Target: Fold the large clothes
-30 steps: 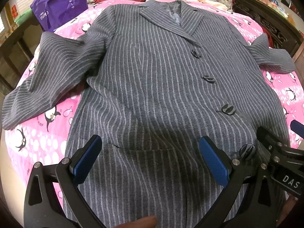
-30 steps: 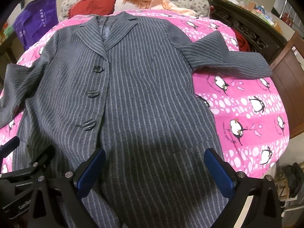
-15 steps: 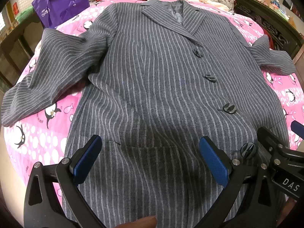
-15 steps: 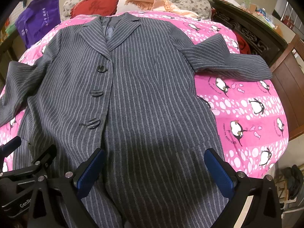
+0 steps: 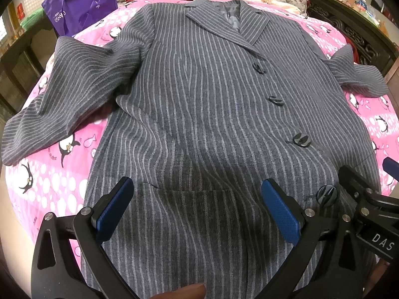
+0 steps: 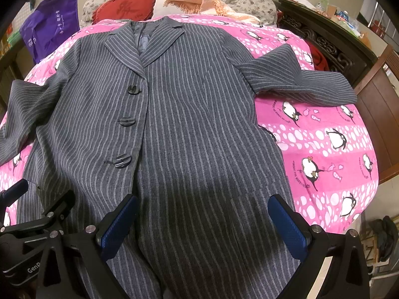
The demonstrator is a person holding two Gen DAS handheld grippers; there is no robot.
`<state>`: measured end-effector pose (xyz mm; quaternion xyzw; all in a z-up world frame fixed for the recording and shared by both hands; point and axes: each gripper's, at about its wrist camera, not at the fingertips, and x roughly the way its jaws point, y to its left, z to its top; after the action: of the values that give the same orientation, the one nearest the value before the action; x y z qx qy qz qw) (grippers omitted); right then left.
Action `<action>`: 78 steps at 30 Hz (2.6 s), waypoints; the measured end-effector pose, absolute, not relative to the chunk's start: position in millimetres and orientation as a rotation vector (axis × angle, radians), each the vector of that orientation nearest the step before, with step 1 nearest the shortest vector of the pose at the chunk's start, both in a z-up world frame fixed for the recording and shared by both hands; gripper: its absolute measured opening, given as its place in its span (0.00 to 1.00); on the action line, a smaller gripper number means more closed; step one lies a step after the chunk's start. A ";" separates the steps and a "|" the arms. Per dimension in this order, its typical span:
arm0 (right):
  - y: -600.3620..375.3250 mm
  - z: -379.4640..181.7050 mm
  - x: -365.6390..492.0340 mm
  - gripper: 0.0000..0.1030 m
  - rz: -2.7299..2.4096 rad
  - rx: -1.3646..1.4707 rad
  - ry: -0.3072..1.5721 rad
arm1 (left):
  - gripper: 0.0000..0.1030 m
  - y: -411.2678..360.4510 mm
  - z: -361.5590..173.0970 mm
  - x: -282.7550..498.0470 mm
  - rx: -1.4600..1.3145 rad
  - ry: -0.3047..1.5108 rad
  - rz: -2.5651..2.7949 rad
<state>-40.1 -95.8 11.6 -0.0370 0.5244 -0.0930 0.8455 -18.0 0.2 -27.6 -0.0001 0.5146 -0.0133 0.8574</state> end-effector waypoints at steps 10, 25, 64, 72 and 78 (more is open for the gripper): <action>-95.8 10.9 -41.3 1.00 -0.198 -0.081 1.107 | 1.00 0.7 -30.1 -19.0 -0.003 1.087 -0.030; -95.9 10.4 -41.6 1.00 -0.202 -0.082 1.109 | 1.00 -0.1 -33.5 -19.3 0.002 1.093 -0.031; -106.9 18.7 -34.6 1.00 -0.145 -0.064 1.011 | 1.00 26.5 -29.3 -12.6 -0.031 1.048 0.016; -115.4 7.6 10.6 1.00 0.136 -0.133 0.844 | 1.00 101.7 -34.3 1.5 -0.060 0.979 0.187; -125.0 -47.6 23.8 1.00 0.183 -0.069 0.945 | 1.00 120.0 -69.9 5.9 -0.120 1.046 0.157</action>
<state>23.8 -125.0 -47.6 -0.0332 0.4544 0.0882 0.8858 5.9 120.0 -69.9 -0.0570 0.4987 0.0748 0.8617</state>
